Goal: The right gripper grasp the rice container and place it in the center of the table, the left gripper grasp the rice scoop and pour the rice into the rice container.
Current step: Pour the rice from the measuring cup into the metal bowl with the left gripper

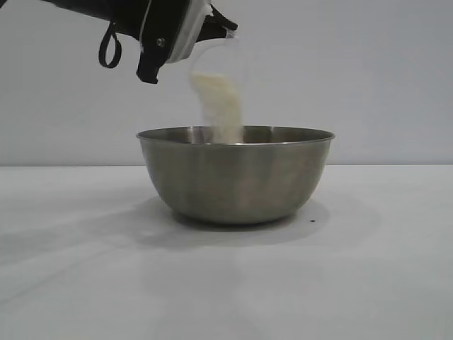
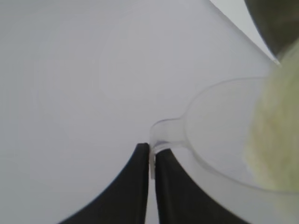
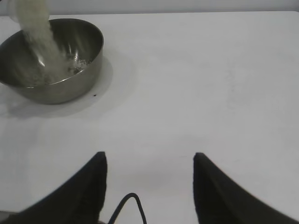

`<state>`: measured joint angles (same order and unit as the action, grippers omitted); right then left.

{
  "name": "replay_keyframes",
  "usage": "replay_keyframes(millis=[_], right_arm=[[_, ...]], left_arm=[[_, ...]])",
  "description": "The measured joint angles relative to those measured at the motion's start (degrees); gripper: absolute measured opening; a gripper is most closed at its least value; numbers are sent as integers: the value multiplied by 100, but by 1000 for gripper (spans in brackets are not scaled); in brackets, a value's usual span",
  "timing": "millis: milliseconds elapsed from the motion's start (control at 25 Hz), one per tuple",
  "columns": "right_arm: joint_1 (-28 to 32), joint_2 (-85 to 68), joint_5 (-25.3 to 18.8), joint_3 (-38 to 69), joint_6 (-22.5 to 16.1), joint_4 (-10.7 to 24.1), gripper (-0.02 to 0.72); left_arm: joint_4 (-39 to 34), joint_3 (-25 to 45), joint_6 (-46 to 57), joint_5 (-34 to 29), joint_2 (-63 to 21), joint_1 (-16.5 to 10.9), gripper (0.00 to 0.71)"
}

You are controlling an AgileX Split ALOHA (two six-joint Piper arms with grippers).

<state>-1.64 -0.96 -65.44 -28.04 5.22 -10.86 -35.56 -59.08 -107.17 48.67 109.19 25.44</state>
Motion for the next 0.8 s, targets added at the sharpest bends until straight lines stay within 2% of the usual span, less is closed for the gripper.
replay_keyframes(millis=[360,800], right_arm=[[0,0,0,0,0,0,356],[0,0,0,0,0,0,356]], left_arm=[[0,0,-1289,13,0,37,0],[-569,0,-1370,13,0,37,0]])
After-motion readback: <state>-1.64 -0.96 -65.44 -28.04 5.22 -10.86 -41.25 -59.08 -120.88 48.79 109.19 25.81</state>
